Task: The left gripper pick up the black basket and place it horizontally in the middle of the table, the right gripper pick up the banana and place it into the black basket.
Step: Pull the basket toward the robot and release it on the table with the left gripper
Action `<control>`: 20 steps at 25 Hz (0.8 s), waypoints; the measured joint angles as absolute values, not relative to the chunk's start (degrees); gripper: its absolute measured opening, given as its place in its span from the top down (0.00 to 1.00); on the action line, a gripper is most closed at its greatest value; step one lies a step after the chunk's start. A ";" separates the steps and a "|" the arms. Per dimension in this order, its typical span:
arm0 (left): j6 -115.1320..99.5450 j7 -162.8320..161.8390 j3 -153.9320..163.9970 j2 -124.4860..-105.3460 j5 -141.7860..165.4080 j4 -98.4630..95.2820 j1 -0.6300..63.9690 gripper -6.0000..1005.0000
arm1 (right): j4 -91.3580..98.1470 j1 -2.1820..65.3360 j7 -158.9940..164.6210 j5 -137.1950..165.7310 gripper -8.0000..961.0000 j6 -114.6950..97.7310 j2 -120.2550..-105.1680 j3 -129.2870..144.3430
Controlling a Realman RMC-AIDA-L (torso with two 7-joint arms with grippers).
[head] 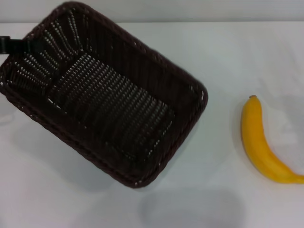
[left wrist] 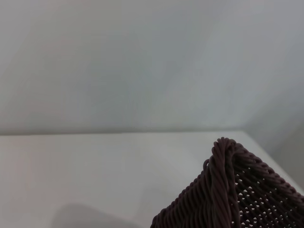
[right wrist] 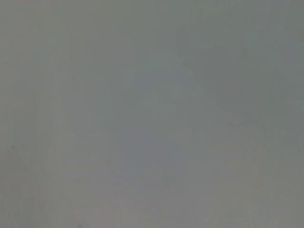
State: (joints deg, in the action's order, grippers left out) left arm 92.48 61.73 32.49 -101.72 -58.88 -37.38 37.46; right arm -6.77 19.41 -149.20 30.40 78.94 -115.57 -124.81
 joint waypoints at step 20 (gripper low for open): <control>73.31 58.75 31.81 -109.83 -72.80 -30.40 30.06 0.81 | -8.01 20.37 -149.87 30.39 0.10 75.88 -115.42 -124.90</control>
